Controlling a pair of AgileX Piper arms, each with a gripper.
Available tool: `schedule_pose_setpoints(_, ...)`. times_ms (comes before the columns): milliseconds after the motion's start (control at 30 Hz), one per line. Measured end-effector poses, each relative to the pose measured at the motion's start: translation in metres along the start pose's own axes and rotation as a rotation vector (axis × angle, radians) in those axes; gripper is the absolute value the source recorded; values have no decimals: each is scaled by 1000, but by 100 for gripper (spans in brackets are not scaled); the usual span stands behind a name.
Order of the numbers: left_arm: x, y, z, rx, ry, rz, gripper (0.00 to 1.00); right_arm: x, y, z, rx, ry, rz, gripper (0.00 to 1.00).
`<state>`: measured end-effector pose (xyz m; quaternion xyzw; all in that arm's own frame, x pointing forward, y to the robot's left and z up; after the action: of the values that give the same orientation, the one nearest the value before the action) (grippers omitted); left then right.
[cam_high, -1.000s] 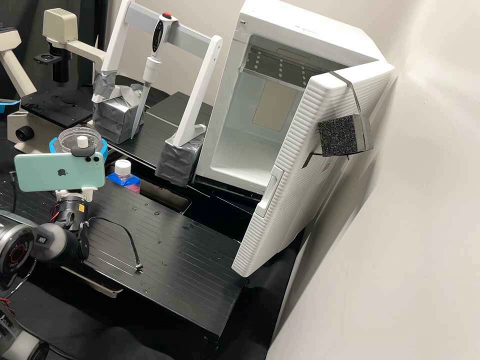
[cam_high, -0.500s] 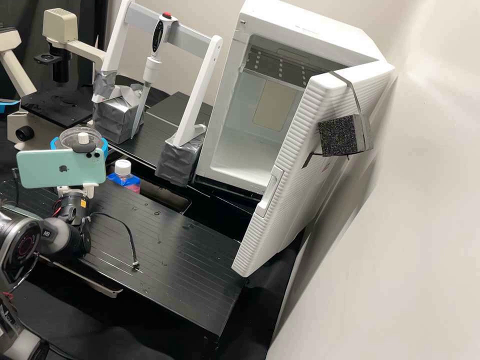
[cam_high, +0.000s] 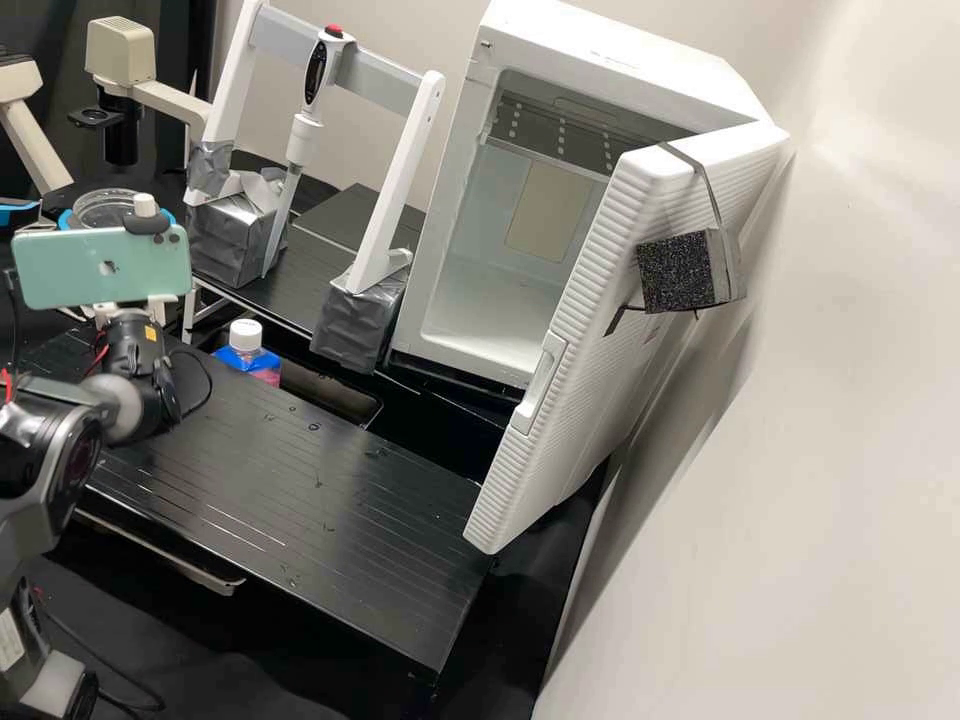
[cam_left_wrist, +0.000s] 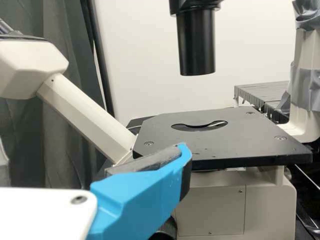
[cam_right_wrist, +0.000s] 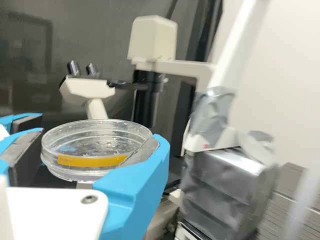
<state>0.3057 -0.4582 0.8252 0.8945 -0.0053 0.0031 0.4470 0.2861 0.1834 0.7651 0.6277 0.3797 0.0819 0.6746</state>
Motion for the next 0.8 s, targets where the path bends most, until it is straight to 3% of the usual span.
schedule_pose_setpoints(300, 0, 0, 0, 0, 0, 0, 100, 62, -16, 7, 30, -73, -84, 0)
schedule_pose_setpoints(467, 0, 0, 0, 0, 0, 0, 100, 92, -19, 8, 44, -98, -89, 0)
schedule_pose_setpoints(800, 0, 0, 0, 0, 0, 0, 100, 137, -33, 19, 36, -158, -120, 0)
